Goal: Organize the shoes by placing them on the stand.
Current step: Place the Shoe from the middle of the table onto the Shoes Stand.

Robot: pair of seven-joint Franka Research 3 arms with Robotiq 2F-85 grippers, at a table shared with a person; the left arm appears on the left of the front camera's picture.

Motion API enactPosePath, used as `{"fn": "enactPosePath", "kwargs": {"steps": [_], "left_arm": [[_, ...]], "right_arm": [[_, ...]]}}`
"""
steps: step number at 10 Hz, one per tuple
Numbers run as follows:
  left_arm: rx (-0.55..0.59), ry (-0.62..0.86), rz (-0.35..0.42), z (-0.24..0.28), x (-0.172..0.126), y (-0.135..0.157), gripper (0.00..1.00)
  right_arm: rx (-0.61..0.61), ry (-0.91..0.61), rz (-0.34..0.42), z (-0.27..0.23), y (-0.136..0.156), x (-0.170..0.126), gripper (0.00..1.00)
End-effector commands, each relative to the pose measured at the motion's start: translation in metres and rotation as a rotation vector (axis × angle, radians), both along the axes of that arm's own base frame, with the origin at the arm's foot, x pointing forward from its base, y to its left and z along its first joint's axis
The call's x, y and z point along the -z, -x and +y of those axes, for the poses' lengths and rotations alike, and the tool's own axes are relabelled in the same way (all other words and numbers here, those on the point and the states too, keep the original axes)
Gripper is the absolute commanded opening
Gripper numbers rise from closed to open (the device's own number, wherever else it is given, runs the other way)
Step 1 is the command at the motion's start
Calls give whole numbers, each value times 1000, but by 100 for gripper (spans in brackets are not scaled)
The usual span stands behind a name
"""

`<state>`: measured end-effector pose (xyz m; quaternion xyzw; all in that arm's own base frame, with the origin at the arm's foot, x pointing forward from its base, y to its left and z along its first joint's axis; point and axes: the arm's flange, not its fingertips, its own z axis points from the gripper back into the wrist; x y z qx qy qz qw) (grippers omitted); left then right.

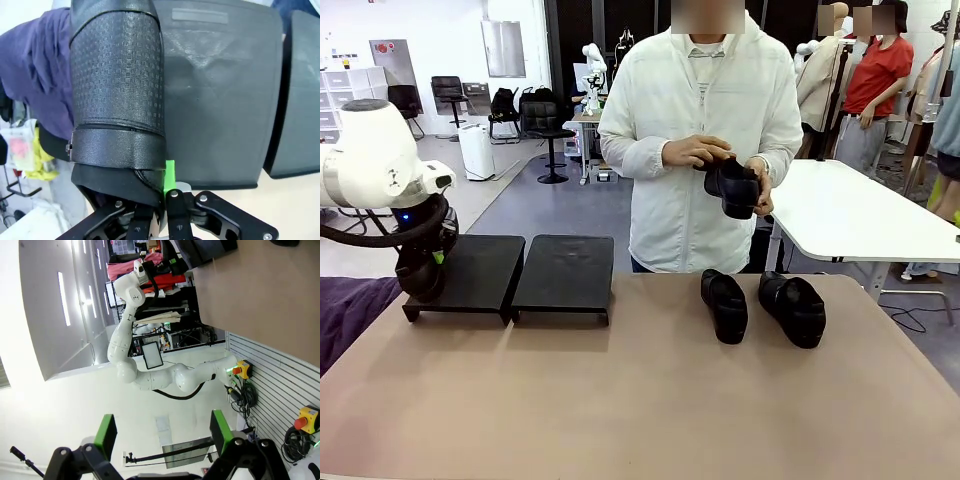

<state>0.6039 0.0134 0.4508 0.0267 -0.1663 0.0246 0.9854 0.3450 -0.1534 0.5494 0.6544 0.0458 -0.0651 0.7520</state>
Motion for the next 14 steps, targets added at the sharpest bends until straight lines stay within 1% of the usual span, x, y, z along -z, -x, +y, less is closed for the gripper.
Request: {"fn": "enactPosePath", "kwargs": {"steps": [1,3,6,7,8,12,14], "left_arm": [[-38,-43,-19,-6,-5,-8,0],[-22,-49,-19,-7,-2,-11,0],[-33,-55,-12,-9,0,-15,0],[-33,-50,-14,-10,1,-16,58],[-34,-55,-20,-12,1,-16,100],[-28,-63,-42,-15,-2,-10,100],[-16,-62,-49,-18,-10,4,100]], "right_arm": [[-12,5,-9,-2,1,-3,100],[-12,5,-9,-2,1,-3,100],[-12,5,-9,-2,1,-3,100],[-12,5,-9,-2,1,-3,100],[-12,5,-9,-2,1,-3,100],[-12,5,-9,-2,1,-3,100],[-12,5,-9,-2,1,-3,100]]}}
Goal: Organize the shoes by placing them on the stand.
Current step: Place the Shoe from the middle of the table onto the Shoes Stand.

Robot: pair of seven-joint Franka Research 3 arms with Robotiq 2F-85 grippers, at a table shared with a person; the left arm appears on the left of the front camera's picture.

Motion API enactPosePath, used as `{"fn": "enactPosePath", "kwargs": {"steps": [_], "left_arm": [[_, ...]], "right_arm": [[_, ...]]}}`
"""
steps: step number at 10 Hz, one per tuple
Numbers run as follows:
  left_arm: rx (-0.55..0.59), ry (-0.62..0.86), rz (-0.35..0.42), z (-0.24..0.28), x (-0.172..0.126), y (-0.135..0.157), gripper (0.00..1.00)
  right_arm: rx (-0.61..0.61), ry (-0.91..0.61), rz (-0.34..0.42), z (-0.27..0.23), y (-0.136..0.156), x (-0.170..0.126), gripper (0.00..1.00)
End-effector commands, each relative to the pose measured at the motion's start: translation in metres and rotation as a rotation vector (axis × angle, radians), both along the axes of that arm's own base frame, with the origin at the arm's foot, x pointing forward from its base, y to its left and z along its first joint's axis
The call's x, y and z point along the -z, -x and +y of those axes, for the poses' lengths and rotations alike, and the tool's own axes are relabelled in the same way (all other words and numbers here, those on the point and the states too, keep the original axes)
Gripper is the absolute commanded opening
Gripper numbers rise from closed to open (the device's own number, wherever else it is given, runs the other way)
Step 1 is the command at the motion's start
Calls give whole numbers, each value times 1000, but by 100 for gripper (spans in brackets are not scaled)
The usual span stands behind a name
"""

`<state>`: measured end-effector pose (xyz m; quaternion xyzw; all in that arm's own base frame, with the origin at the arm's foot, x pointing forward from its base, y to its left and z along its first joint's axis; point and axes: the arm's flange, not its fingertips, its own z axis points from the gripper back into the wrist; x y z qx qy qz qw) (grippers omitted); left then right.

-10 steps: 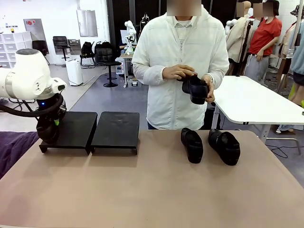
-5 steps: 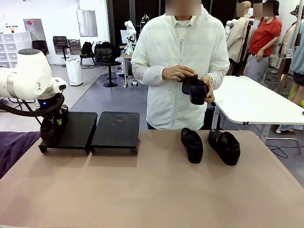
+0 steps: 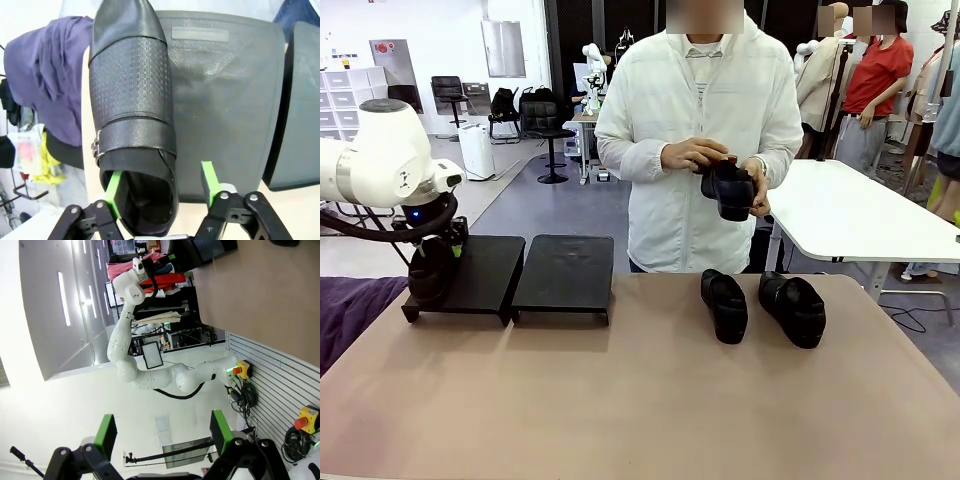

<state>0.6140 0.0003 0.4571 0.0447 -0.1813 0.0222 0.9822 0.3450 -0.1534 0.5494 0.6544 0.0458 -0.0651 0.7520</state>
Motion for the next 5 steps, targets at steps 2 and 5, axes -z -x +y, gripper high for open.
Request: {"fn": "enactPosePath", "kwargs": {"steps": [2,5], "left_arm": [[15,-10,42,-11,-25,46,100],[245,33,225,-13,-70,143,100]], "right_arm": [[-12,5,-8,-2,1,-3,100],[-12,5,-8,-2,1,-3,100]]}}
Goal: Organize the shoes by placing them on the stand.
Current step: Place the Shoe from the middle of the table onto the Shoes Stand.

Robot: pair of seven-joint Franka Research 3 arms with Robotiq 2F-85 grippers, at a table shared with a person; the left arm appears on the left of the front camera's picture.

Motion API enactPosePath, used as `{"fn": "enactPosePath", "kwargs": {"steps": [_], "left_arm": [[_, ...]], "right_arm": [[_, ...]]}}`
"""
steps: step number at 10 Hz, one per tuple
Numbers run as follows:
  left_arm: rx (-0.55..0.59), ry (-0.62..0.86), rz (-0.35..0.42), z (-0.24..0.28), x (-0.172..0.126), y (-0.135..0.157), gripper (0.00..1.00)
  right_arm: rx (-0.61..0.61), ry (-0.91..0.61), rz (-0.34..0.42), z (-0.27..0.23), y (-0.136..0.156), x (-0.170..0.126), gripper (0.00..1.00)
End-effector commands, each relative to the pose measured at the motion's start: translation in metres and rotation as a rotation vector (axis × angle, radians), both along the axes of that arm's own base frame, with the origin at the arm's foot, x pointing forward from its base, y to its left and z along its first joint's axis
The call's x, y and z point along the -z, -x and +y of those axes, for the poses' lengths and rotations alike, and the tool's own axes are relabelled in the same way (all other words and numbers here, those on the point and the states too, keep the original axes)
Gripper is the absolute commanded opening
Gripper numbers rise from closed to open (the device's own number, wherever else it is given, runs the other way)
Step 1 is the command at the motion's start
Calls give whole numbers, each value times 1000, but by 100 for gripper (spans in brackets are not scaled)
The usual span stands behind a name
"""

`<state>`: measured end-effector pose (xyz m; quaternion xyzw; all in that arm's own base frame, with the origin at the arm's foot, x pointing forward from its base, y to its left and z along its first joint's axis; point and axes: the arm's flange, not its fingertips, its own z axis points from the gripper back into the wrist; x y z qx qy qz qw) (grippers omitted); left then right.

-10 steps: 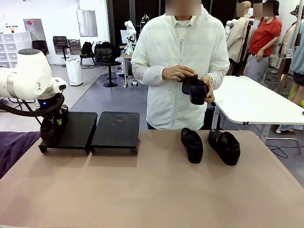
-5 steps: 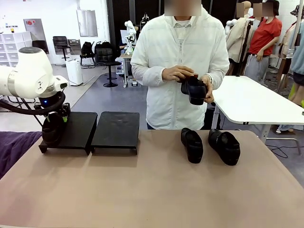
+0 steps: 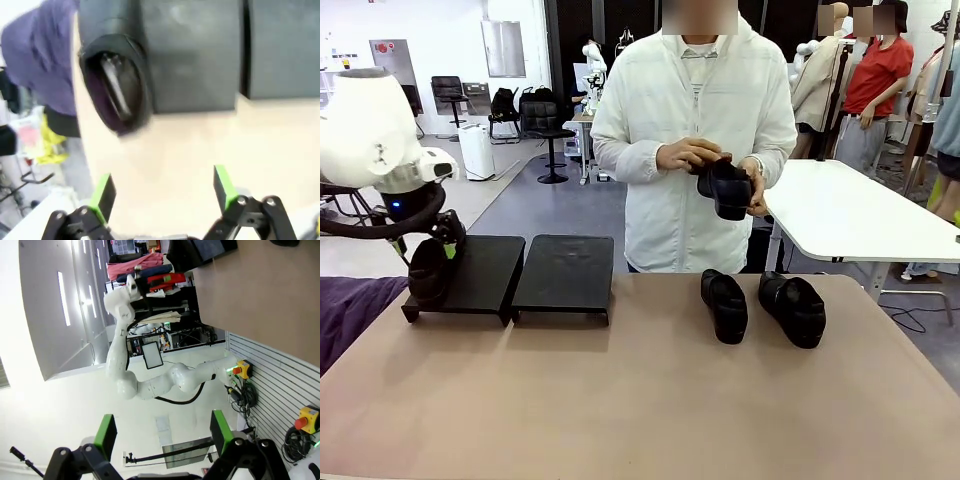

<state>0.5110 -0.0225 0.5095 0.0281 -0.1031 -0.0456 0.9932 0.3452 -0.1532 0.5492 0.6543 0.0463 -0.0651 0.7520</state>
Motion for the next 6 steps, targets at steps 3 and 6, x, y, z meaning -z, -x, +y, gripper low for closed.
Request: {"fn": "enactPosePath", "kwargs": {"steps": [3,6], "left_arm": [[354,278,120,42,-38,192,100],[394,536,14,65,-14,261,100]], "right_arm": [[-12,5,-9,-2,1,-3,100],[-12,5,-9,-2,1,-3,100]]}}
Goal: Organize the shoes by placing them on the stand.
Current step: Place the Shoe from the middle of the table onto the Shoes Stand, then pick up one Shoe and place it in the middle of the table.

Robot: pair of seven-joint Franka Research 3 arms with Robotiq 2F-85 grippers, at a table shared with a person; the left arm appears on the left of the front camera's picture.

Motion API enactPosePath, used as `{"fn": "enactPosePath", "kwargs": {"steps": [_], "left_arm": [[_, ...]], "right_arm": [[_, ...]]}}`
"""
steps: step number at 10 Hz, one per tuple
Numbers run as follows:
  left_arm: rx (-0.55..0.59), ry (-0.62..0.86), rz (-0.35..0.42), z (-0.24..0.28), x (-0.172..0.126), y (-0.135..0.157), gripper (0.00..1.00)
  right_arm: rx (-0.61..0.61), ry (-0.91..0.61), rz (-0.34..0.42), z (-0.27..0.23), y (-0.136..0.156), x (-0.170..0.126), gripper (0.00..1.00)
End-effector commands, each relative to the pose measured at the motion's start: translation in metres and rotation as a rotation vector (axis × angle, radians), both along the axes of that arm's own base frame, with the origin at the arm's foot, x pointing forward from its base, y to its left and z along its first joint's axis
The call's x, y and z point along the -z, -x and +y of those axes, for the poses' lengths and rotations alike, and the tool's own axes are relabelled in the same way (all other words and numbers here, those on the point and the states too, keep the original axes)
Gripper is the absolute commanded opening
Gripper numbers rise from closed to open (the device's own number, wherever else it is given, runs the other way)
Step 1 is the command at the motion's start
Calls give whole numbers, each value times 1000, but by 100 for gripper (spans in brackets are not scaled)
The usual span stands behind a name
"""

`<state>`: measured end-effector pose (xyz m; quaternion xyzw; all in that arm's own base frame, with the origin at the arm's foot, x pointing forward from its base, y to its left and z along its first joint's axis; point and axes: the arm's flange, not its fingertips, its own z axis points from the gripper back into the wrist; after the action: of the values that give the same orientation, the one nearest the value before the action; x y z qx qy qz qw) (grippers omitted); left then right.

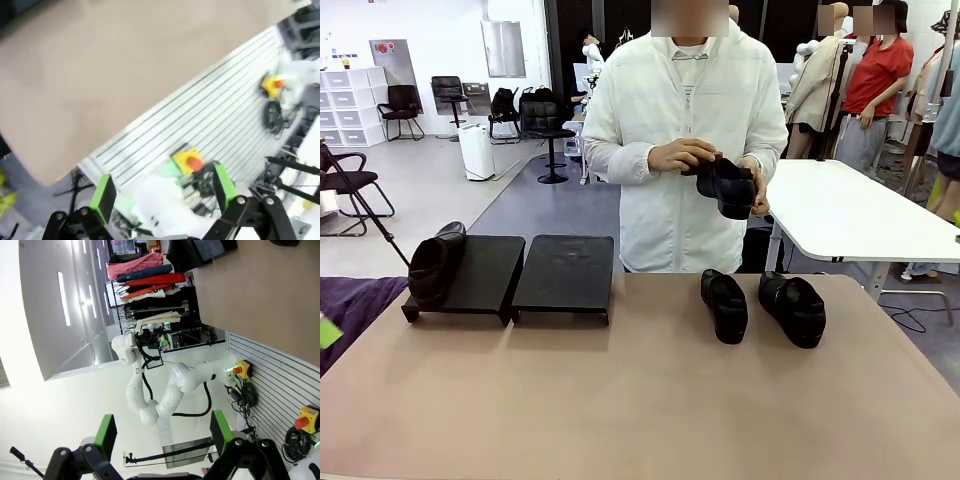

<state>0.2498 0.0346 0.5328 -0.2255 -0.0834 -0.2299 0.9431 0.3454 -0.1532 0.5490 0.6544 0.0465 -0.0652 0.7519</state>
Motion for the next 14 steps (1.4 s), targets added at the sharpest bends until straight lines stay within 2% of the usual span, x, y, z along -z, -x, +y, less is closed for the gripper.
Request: {"fn": "enactPosePath", "kwargs": {"steps": [1,2,14], "left_arm": [[-178,262,-58,21,10,-10,100],[0,0,0,0,0,0,100],[0,0,0,0,0,0,100]], "right_arm": [[-11,5,-10,-2,1,-3,100],[-11,5,-10,-2,1,-3,100],[-11,5,-10,-2,1,-3,100]]}}
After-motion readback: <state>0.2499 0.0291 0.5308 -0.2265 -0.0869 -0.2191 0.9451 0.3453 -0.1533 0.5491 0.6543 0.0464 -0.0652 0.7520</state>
